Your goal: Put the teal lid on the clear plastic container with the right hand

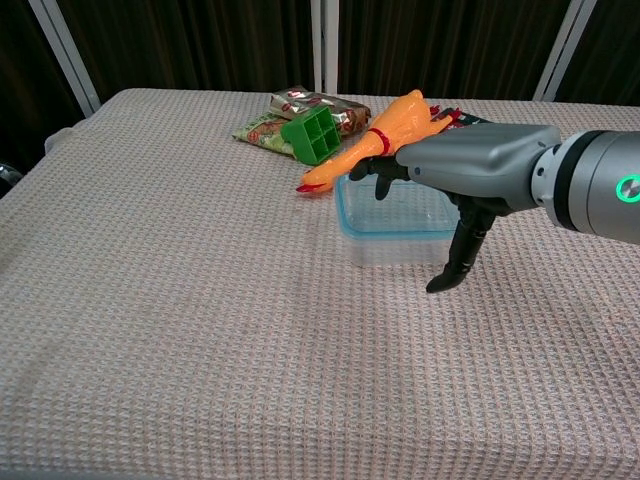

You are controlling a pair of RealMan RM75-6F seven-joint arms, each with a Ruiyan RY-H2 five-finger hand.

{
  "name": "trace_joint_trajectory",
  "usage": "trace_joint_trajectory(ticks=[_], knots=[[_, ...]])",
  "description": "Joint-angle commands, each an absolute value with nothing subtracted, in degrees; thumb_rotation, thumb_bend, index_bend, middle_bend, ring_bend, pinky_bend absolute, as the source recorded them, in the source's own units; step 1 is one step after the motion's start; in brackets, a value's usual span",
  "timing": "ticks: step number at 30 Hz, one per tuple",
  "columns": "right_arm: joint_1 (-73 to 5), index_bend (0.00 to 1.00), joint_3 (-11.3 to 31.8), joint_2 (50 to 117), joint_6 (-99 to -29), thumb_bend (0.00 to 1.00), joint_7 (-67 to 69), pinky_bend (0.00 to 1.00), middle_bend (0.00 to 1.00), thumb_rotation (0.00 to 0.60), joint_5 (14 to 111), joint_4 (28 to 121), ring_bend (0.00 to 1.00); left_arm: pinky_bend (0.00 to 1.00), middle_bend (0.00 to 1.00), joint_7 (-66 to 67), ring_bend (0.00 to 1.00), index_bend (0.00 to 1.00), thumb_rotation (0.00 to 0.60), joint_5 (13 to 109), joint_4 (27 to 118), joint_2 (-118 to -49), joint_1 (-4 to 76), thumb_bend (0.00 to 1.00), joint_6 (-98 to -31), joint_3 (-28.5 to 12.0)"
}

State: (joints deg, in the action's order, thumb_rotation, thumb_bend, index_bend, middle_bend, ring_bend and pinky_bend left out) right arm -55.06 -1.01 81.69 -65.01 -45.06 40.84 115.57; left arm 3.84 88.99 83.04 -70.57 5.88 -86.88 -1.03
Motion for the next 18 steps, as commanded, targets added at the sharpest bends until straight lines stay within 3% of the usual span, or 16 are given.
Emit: trace_joint_trajectory(ticks=[1,18], knots=[[-53.5,0.0,-2.9,82.0,-63.7,0.0,-43.4,0.0,0.17,0.6,44.2,115.1,0.0,0.01,0.09,4.0,0.01,0.11,0.6,89.1,83.3,-70.4,5.8,0.06,-87.1,-1.0],[-52.4,0.0,-3.0,83.8,-62.0,0.0,-43.7,0.0,0.19,0.6,45.4,112.8,0.0,0.01,0.09,4.3,0.01,0.11,0.6,89.3,83.6,-70.4,5.4,0.06,-87.4,-0.9]])
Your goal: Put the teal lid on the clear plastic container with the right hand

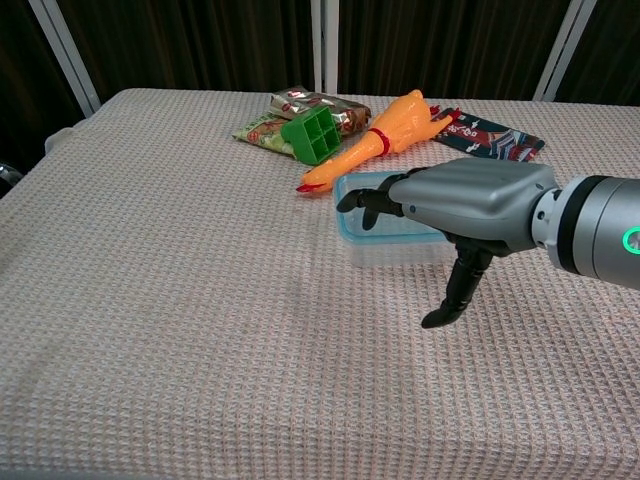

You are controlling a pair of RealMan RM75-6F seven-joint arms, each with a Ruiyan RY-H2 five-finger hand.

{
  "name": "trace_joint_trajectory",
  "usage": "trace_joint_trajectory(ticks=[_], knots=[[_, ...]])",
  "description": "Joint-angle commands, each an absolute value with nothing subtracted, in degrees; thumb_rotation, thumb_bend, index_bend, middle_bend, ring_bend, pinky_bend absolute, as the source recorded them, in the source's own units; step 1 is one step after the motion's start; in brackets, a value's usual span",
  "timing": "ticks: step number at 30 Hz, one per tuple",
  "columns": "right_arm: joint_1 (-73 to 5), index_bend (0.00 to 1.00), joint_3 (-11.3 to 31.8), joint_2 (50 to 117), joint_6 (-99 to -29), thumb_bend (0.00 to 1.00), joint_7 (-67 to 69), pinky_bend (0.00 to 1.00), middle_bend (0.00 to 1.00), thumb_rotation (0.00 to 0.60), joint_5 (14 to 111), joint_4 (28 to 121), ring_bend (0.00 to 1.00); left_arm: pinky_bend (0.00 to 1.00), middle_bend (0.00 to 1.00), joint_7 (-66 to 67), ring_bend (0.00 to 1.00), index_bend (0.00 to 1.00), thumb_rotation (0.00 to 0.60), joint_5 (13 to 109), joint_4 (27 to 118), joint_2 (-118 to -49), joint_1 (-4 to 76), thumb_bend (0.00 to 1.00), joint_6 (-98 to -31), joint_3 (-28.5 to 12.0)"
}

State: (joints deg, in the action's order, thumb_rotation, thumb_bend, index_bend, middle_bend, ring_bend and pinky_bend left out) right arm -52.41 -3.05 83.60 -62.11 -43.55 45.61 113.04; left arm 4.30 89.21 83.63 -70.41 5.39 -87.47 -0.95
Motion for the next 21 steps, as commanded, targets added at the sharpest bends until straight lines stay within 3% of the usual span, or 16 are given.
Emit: trace_joint_trajectory(ticks=[1,13,21], knots=[[-52.4,0.0,-3.0,83.9,-61.8,0.0,-43.8,0.0,0.19,0.6,45.3,112.7,0.0,0.01,0.09,4.4,0.01,0.11,0.6,89.3,83.6,-70.4,5.4,0.06,-87.4,-0.9],[-51.5,0.0,-2.5,84.2,-63.0,0.0,-43.9,0.0,0.19,0.6,47.1,113.0,0.0,0.01,0.09,3.7,0.01,0.11,0.6,89.1,82.9,-70.8,5.0,0.06,-87.7,-0.9],[-51.6,0.0,2.0,81.0,-63.2,0.0,-40.9,0.0,0.18,0.6,46.6,112.7,0.0,0.01,0.09,3.8,0.01,0.11,0.6,89.3,83.0,-70.7,5.2,0.06,-87.5,-1.0]])
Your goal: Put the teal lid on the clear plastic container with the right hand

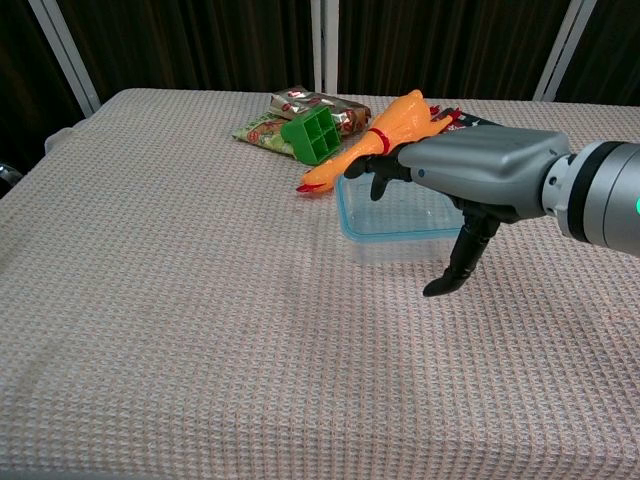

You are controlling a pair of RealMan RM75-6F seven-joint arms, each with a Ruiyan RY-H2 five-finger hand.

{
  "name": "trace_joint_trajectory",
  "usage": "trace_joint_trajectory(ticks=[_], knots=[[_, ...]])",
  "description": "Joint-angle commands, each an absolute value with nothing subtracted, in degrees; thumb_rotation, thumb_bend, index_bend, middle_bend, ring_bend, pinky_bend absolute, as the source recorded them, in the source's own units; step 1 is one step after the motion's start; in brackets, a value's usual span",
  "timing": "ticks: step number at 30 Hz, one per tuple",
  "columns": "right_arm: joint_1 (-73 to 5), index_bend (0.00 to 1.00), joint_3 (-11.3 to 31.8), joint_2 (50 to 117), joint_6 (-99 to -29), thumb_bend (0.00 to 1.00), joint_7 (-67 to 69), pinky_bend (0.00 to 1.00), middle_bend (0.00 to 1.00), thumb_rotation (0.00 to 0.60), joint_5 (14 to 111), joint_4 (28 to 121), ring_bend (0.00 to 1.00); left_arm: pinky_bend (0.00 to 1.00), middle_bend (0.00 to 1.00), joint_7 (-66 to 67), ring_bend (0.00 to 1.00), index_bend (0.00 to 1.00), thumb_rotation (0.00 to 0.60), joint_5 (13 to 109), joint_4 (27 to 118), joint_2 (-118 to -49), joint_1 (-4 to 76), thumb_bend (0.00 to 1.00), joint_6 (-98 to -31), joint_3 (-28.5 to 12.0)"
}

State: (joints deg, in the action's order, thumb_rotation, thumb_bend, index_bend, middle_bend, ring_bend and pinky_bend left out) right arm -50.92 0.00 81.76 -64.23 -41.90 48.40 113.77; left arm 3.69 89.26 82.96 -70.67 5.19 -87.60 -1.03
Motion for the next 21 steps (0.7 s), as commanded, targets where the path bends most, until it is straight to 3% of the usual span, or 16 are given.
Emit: trace_joint_trajectory(ticks=[1,8,21], knots=[[-52.0,0.0,2.8,81.0,-62.6,0.0,-40.7,0.0,0.18,0.6,45.7,112.0,0.0,0.01,0.09,3.9,0.01,0.11,0.6,89.3,83.0,-70.7,5.2,0.06,-87.5,-1.0],[-56.4,0.0,6.2,82.6,-56.4,0.0,-40.9,0.0,0.18,0.6,37.7,106.1,0.0,0.01,0.09,4.5,0.01,0.11,0.6,89.0,83.7,-70.4,5.3,0.06,-87.2,-1.1],[-60.0,0.0,5.5,85.6,-53.4,0.0,-41.5,0.0,0.18,0.6,31.7,100.8,0.0,0.01,0.09,4.9,0.01,0.11,0.6,88.5,84.0,-70.3,5.3,0.06,-86.6,-1.1]])
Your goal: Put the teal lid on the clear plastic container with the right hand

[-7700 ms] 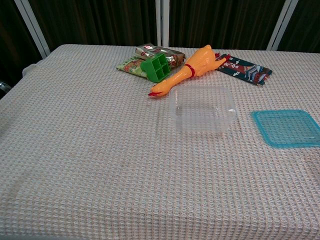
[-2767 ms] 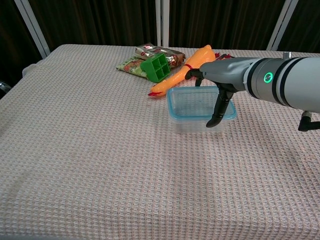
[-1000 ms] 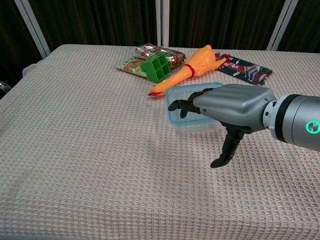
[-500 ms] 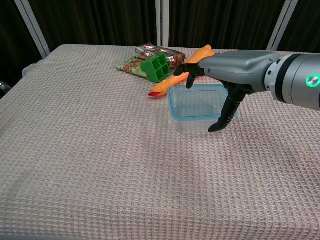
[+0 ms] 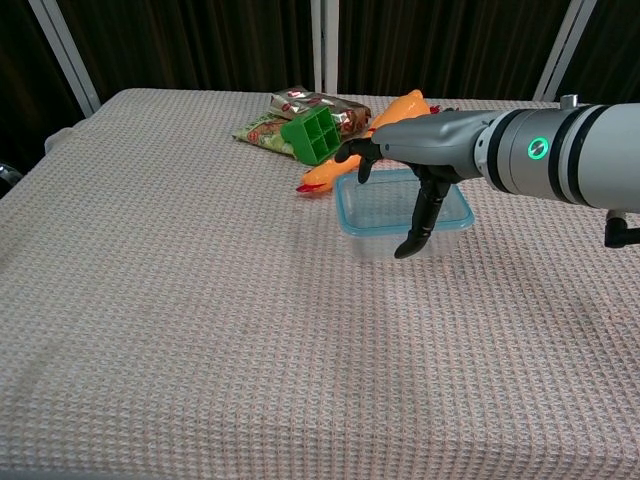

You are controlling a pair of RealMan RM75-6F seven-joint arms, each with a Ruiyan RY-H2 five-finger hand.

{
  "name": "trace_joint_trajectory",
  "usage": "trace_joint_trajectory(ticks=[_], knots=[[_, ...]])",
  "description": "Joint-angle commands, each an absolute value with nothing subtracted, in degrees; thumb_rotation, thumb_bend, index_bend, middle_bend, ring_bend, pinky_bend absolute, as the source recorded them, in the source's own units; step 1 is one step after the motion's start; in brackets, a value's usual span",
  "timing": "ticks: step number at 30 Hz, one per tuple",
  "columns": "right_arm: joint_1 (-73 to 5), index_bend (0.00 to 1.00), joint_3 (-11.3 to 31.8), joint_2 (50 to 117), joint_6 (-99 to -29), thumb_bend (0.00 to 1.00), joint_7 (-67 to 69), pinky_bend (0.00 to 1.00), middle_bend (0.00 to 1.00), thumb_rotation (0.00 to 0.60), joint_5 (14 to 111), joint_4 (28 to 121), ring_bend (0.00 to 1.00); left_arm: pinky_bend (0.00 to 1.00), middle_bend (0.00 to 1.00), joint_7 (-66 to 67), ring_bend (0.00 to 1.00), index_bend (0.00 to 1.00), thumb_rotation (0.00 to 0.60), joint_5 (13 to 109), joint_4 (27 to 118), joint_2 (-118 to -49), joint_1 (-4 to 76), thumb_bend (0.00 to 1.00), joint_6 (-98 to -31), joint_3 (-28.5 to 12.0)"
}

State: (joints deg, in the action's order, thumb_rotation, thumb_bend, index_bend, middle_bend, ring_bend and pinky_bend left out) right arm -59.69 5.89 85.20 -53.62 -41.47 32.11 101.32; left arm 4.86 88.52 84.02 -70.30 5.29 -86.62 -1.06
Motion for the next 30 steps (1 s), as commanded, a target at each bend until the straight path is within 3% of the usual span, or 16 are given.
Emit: trace_joint_trajectory(ticks=[1,12,22,30], knots=[[-60.1,0.0,5.3,85.8,-53.3,0.0,-41.5,0.0,0.18,0.6,31.5,100.5,0.0,0.01,0.09,4.8,0.01,0.11,0.6,88.5,83.9,-70.4,5.3,0.06,-86.5,-1.1],[-59.9,0.0,4.2,86.1,-55.0,0.0,-40.6,0.0,0.19,0.6,32.4,101.0,0.0,0.01,0.09,4.3,0.01,0.11,0.6,88.7,83.3,-70.7,5.4,0.06,-86.6,-1.1],[-53.9,0.0,1.9,79.4,-63.2,0.0,-37.4,0.0,0.18,0.6,39.7,108.0,0.0,0.01,0.09,3.7,0.01,0.11,0.6,89.1,82.6,-71.1,5.4,0.06,-86.9,-1.1],[-51.9,0.0,1.5,78.8,-60.6,0.0,-34.4,0.0,0.18,0.6,40.0,105.3,0.0,0.01,0.09,4.0,0.01,0.11,0.6,89.6,82.8,-71.1,5.7,0.06,-86.9,-1.0]])
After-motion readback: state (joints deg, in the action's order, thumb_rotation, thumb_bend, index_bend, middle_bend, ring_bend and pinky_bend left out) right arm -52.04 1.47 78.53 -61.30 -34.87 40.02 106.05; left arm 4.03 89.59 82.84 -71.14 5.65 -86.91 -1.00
